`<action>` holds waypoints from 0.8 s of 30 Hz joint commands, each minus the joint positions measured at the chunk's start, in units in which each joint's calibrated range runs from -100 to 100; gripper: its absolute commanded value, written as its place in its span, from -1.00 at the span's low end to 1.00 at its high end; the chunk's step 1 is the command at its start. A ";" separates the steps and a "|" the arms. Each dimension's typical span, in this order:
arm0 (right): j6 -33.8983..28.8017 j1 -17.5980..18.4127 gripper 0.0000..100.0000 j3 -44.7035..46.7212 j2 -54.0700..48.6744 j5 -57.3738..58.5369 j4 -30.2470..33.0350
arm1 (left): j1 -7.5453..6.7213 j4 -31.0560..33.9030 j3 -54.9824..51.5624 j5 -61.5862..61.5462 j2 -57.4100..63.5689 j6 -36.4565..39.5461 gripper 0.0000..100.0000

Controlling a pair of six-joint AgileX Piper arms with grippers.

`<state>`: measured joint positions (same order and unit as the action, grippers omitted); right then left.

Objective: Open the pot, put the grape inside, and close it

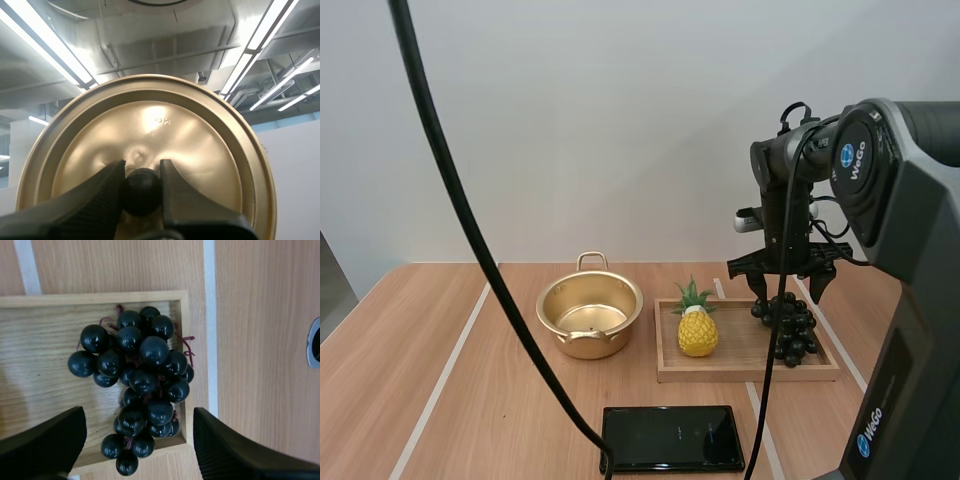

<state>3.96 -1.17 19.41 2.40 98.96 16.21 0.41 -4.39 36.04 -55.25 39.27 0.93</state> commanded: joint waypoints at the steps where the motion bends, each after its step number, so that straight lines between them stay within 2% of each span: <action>1: 0.20 -0.24 1.00 0.20 0.69 1.04 0.99 | 0.10 0.42 0.27 -2.29 0.16 0.83 -1.00; 24: 0.20 -0.24 1.00 0.20 9.42 -6.11 2.77 | 0.10 0.53 0.27 -4.50 0.16 0.83 -1.00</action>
<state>3.96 -1.17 19.41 11.03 93.37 19.10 0.41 -4.27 36.04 -60.52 39.27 1.14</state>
